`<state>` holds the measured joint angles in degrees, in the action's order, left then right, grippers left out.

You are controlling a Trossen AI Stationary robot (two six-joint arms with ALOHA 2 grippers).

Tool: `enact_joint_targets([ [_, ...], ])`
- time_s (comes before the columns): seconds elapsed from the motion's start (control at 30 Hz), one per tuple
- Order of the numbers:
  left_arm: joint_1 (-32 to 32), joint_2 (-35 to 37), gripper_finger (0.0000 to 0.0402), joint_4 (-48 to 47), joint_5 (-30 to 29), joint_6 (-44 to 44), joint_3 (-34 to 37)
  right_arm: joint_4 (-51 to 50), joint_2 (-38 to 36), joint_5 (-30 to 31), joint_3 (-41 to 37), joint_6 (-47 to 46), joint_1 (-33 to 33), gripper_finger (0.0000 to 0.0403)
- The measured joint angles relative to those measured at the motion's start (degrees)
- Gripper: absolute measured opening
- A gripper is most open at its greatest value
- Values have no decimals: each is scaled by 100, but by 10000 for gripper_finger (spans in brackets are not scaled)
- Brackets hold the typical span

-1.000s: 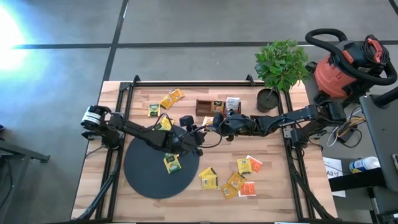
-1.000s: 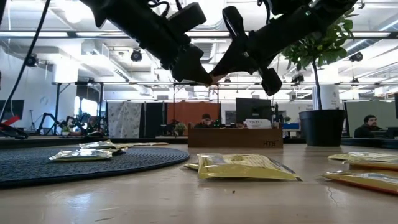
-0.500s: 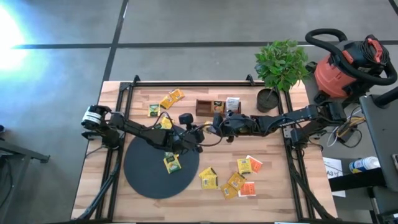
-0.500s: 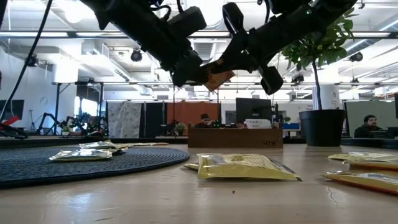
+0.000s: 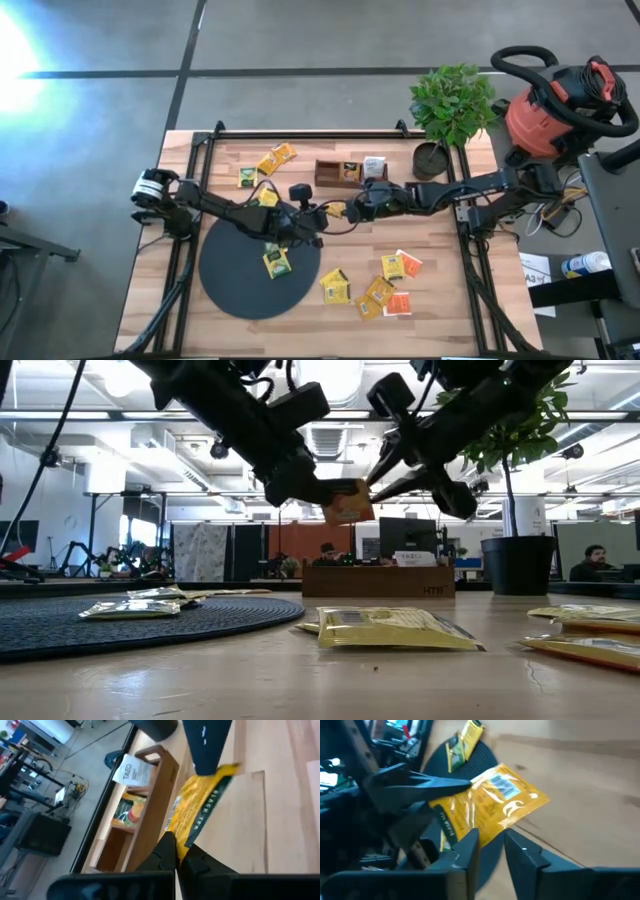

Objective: Pick & Place Tea
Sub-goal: Put the orange tea bag into the middle section of the wooden organizer

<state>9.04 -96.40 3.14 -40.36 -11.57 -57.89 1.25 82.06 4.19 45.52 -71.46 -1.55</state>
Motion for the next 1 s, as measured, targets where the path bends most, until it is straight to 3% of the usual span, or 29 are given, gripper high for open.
enact_joint_targets([
  [0.13,-84,15,0,-223,434,125,-2,-172,-327,-107,1,300,-64,132],
  [0.27,-370,85,0,-630,1672,697,0,-504,-713,-212,11,1540,30,157],
  [0.4,-753,238,0,-680,2871,1135,0,-1007,-820,-228,261,3265,229,161],
  [0.6,-1254,463,0,-725,3954,1168,-61,-2179,-361,117,1090,4491,320,163],
  [0.8,-1361,408,0,-1324,4233,979,-521,-3005,247,918,2108,5634,319,175],
  [1.0,-1418,374,0,-1460,4234,979,-819,-3868,805,990,2920,6623,316,194],
])
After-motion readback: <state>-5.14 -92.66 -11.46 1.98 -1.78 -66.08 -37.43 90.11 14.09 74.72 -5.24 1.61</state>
